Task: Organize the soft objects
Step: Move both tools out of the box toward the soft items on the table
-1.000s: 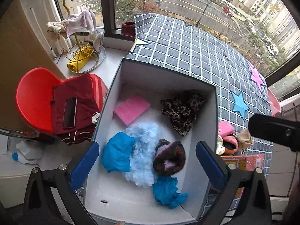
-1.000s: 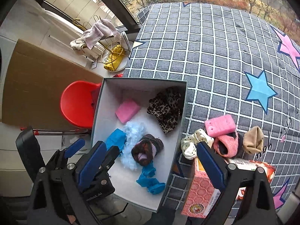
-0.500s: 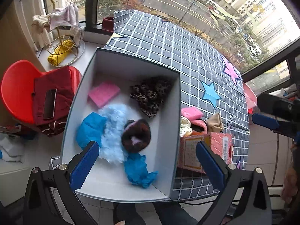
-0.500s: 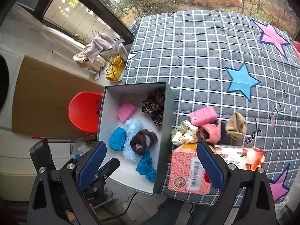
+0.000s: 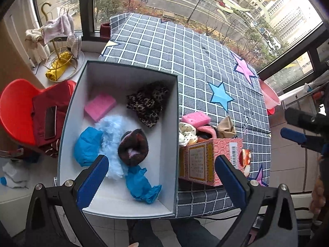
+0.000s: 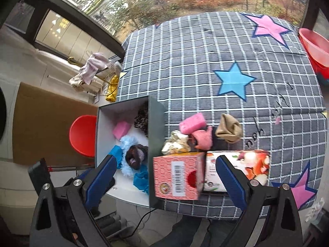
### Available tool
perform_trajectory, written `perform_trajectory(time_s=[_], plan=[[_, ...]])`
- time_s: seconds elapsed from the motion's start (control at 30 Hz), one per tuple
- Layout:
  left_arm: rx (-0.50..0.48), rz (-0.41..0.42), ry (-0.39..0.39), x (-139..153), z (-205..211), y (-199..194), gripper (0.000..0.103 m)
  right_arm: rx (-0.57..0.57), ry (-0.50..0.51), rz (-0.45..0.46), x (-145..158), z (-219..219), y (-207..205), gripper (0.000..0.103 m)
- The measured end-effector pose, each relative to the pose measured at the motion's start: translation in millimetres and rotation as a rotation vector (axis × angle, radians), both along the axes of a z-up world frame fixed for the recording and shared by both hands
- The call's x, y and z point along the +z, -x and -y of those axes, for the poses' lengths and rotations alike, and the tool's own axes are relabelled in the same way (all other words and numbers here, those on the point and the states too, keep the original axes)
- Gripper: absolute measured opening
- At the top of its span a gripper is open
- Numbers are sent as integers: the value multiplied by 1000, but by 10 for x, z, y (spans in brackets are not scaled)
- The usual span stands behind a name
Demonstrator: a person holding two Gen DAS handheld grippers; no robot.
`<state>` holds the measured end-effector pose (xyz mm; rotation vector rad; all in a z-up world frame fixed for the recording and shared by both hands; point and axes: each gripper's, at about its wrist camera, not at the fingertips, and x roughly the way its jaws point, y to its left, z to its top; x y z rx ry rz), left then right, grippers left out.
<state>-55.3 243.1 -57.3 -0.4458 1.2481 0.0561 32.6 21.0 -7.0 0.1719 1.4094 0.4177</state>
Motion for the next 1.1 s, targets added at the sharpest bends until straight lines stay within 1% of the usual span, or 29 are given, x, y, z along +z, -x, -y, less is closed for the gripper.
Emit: perform_trajectory(time_s=[0.17,0.3,0.7,0.8,0.93,1.1], plan=[[-11,11,-8,57,66,-47,103,-47,8,5,8,247,-13,98],[-17,12,-13,66,121,-77,103,-70,9,4,3,366,-21,98],[-31,10,-4,81,216,-92,103,-83,13,8,6,502,-3,98],[-42,6,-5,99,225,-120,103,-103,20,13,15,592,-10,98],[-82,-5,-11,91,332,-227,103,-145,30,15,-9,780,-35,98],[-161,-38,-34,28,600,-445,103,-207,53,-23,-200,1071,-85,98]])
